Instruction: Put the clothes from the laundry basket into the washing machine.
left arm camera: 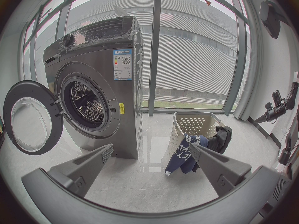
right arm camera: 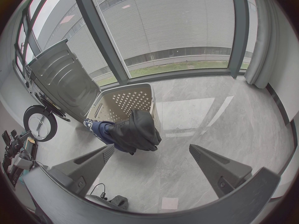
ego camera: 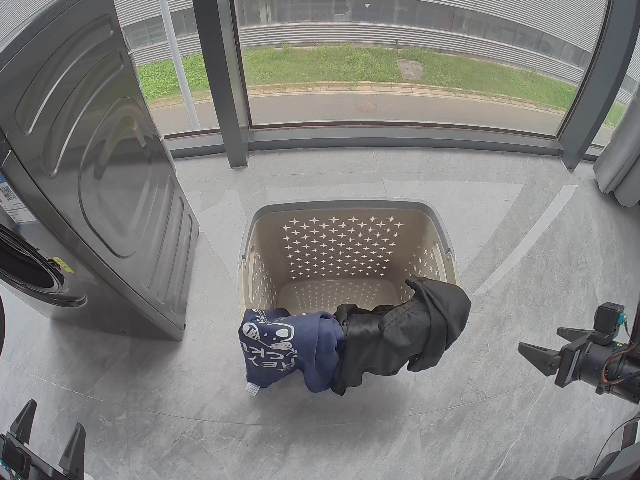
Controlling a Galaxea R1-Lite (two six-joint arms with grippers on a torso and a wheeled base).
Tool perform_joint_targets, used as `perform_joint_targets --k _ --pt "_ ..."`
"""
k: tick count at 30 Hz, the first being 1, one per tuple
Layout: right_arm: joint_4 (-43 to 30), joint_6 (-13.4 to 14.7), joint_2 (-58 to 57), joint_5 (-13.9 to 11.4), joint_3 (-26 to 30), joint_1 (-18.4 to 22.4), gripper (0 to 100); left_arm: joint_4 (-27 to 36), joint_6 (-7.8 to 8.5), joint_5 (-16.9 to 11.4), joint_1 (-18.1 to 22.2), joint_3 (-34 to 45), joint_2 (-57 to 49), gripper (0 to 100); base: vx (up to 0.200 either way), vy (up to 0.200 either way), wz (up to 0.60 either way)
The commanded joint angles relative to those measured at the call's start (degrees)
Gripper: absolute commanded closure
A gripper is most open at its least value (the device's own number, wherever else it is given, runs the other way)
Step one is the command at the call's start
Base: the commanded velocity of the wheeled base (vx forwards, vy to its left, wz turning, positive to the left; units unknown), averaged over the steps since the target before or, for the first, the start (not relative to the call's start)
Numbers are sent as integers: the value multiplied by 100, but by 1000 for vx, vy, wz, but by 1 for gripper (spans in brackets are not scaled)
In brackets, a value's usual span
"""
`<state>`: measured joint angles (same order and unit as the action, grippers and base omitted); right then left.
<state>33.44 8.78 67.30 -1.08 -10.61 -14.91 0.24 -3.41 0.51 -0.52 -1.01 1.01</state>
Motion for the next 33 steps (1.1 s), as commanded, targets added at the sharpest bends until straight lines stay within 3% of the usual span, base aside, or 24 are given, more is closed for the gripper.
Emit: perform_joint_targets --k 1,7,20,33 --pt "277 98 1022 232 -196 -478 0 2 -1 2 0 92 -101 0 0 0 0" --pt "576 115 1804 249 -398 -750 0 2 -1 2 0 92 -101 0 0 0 0" --pt "1982 115 3421 372 -565 -891 0 2 -1 2 0 92 -101 0 0 0 0" --pt "2712 142 4423 425 -961 -970 0 2 -1 2 8 92 -101 0 0 0 0"
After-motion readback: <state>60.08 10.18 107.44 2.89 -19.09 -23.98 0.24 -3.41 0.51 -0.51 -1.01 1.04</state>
